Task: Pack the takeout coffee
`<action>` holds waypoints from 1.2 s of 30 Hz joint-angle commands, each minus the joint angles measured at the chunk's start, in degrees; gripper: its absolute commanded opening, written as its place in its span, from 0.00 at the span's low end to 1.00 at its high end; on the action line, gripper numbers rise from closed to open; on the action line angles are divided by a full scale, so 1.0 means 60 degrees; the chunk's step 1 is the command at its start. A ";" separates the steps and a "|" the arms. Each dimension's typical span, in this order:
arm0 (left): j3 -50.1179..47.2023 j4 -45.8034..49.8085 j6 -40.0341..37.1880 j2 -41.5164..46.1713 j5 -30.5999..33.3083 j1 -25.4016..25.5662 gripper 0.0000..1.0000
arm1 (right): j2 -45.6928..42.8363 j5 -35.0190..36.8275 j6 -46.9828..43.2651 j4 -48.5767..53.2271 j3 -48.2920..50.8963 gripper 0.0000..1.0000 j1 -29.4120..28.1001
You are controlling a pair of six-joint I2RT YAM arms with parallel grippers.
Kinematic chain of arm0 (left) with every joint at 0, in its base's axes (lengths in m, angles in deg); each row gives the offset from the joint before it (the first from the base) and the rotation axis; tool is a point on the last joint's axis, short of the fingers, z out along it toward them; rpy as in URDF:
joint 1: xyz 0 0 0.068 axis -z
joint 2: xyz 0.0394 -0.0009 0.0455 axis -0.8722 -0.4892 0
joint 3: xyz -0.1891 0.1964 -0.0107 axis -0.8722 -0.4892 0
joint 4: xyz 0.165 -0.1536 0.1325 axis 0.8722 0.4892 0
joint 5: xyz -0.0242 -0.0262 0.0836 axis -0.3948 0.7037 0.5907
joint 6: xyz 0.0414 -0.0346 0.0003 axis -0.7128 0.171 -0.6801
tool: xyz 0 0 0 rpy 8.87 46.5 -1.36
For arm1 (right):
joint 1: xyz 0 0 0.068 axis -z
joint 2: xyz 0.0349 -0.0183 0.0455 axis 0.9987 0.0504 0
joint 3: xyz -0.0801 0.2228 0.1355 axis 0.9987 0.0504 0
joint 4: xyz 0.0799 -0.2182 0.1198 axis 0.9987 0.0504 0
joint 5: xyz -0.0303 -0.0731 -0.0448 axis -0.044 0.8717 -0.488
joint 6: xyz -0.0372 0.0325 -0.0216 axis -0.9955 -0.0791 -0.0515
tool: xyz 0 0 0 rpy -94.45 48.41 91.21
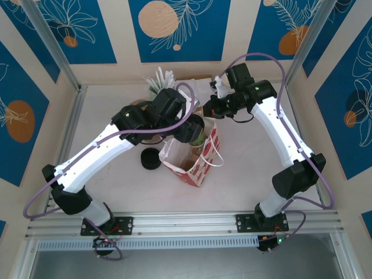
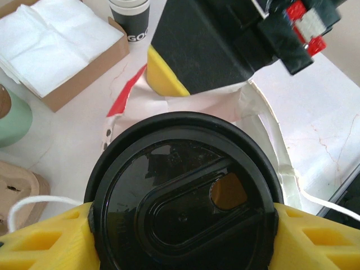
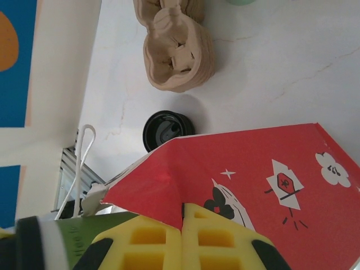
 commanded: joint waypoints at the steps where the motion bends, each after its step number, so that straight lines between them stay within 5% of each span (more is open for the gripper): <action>1: -0.0296 -0.0457 0.0216 0.0302 0.0149 0.0097 0.66 | -0.0306 -0.0341 0.0780 -0.0540 0.0298 0.00 -0.0062; 28: -0.1688 -0.1086 0.1021 -0.0307 0.0342 0.0303 0.65 | -0.0707 -0.0468 0.2931 -0.1299 0.1550 0.00 -0.0135; 36: -0.1991 -0.1076 0.1171 -0.0344 0.0543 0.0305 0.64 | -0.0871 -0.0691 0.2557 -0.1371 0.1722 0.00 -0.0135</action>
